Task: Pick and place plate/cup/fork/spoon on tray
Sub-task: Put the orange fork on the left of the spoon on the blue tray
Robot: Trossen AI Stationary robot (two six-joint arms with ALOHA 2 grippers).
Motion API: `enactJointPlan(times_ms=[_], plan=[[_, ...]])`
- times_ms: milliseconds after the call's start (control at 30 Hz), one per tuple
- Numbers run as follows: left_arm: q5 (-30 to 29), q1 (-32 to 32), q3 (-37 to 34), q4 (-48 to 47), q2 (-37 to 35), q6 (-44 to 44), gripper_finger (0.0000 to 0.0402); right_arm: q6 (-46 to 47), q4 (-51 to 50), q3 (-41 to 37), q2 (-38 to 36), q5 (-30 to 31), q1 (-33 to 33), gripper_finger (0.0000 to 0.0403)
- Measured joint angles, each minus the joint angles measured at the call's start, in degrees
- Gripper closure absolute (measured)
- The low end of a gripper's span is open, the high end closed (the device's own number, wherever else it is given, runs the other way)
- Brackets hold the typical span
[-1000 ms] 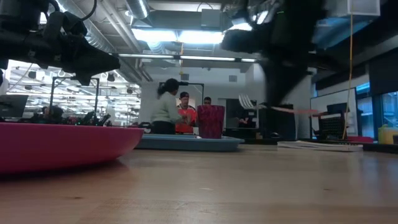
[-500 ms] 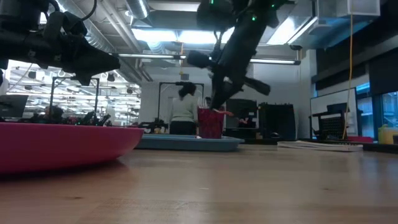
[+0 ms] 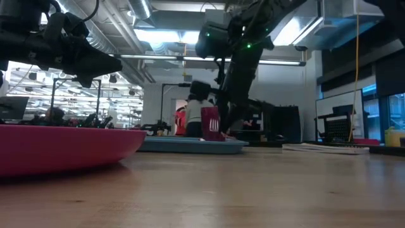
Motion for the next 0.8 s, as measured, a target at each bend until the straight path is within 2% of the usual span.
enactJointPlan(times_ms=[567,800], plan=[[0.13,0.0,-0.01,-0.03,0.0,-0.11,0.0333,-1.81,-0.05,0.01,0.46,-0.48,-1.99,0.0387],[0.13,0.0,-0.02,-0.04,0.0,-0.11,0.0333,-1.83,-0.5,0.01,0.9,-0.96,-2.51,0.0346]])
